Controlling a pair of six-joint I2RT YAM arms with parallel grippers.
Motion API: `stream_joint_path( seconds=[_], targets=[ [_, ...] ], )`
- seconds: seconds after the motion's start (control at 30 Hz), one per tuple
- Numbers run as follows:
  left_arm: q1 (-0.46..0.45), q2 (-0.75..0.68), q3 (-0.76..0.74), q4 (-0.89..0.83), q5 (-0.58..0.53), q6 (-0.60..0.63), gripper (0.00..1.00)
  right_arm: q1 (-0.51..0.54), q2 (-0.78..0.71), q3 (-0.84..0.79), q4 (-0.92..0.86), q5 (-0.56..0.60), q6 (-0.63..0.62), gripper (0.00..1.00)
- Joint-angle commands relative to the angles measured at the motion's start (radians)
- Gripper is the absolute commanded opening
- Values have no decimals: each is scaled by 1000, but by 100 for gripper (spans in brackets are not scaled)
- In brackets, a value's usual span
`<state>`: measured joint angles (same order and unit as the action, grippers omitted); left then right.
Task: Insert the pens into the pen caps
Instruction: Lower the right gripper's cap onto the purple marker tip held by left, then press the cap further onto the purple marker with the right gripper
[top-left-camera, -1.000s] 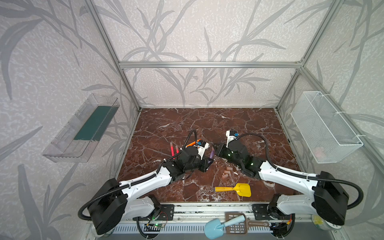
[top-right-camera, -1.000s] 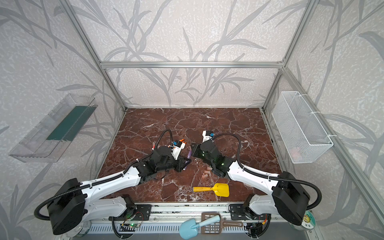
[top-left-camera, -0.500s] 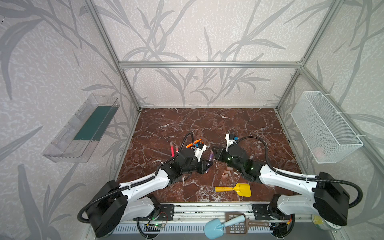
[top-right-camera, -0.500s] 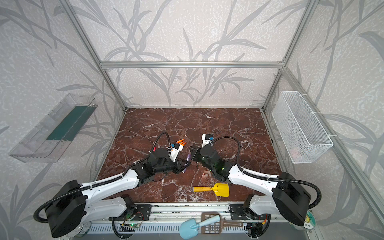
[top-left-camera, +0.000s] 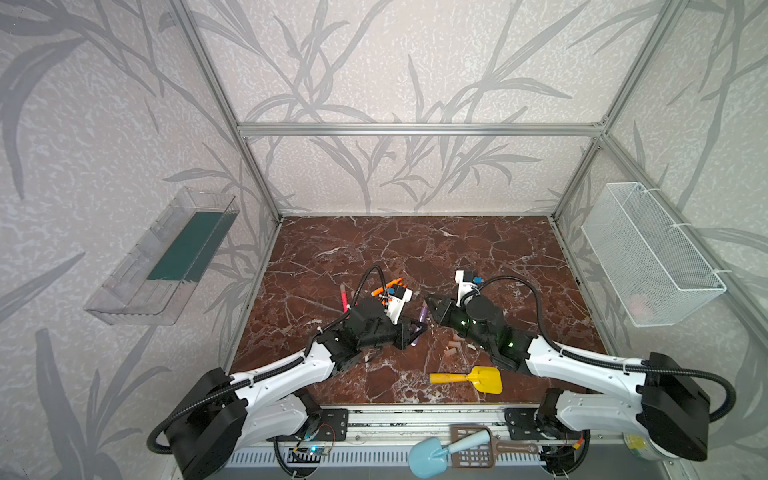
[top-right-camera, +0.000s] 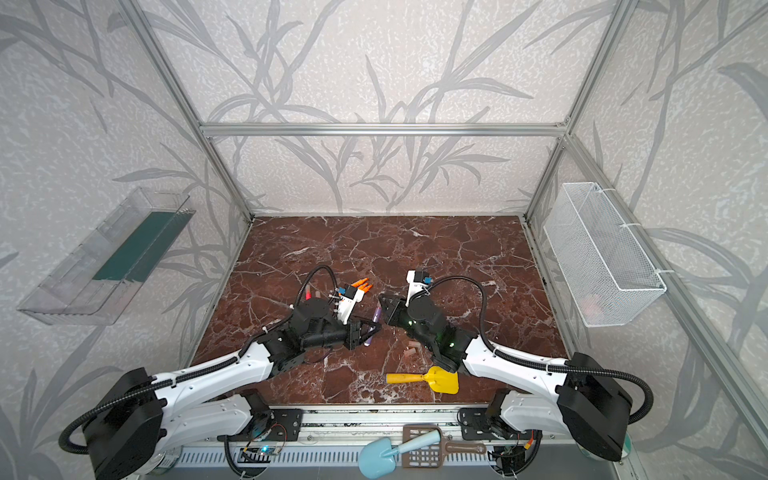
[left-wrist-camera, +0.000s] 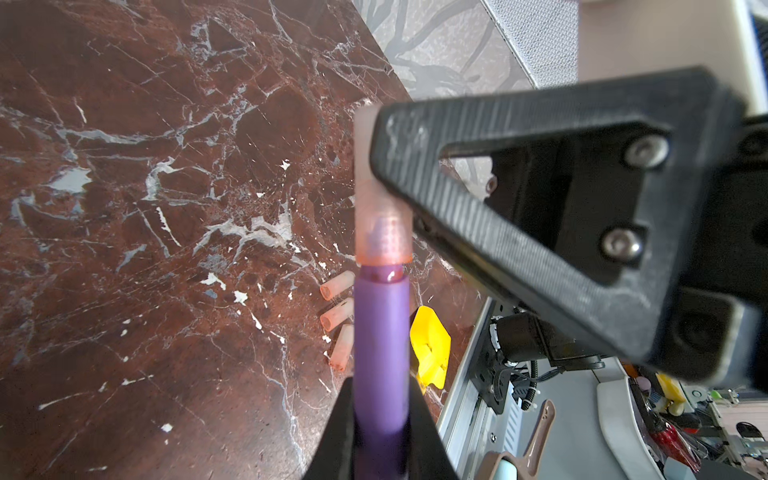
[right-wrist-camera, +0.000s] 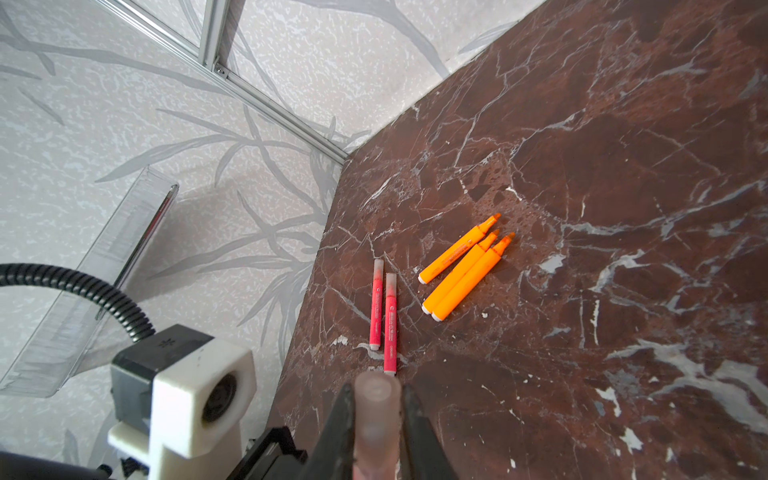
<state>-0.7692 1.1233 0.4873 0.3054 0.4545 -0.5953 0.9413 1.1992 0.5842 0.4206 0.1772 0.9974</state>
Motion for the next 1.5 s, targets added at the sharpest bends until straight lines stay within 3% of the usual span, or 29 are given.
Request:
stream_joint_path(
  seconds=[0.0,0.63,1.13,1.23,1.47],
  targets=[
    [4,-36,5,107,-2,11,0,11,-15,-27,-40,-7,-3,23],
    [5,-43,4,86,-31,25,0,12,-97,-51,-61,1,-22,32],
    [5,-45,8,70,-40,39,0,12,-274,14,-129,35,-130,63],
    [5,-40,14,65,-31,44,0,7,-261,33,-128,77,-140,69],
    [4,-39,18,56,-25,50,0,-30,-161,124,-155,85,-180,73]
  ],
)
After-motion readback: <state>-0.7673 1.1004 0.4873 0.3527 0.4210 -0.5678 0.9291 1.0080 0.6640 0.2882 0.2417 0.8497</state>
